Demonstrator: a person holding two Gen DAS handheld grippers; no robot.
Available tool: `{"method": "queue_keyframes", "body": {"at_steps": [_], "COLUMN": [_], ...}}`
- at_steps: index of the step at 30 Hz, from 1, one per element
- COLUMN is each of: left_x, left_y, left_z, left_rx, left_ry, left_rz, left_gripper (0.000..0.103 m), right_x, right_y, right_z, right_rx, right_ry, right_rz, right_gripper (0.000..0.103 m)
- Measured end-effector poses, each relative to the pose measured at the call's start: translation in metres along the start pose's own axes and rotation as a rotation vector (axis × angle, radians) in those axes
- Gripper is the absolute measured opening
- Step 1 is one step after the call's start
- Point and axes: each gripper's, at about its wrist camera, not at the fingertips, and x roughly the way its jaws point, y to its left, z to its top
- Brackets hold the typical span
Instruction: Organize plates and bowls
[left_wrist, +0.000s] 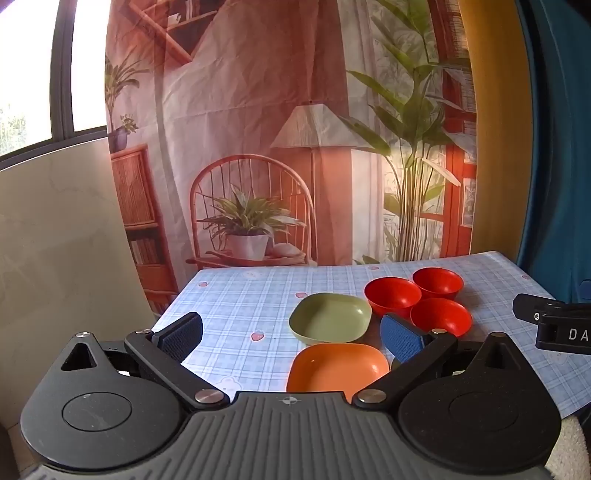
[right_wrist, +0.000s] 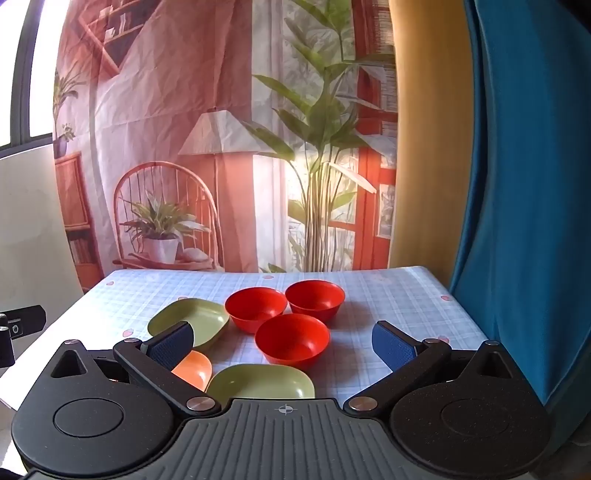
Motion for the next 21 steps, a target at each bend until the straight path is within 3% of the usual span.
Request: {"method": "queue_keyframes", "body": {"at_steps": [21], "left_x": [-0.0012], "left_y": [0.0009], "left_z": [-0.0009], "left_rx": [0.028], "left_ry": [-0.005], "left_rz": [-0.008], "left_gripper": [0.103], "right_x": [0.0061], "right_y": [-0.0006], "right_z": [-0.0056], "right_rx": [0.012], "right_ry": [0.025], "right_rz": [0.012], "right_gripper": [0.103]}}
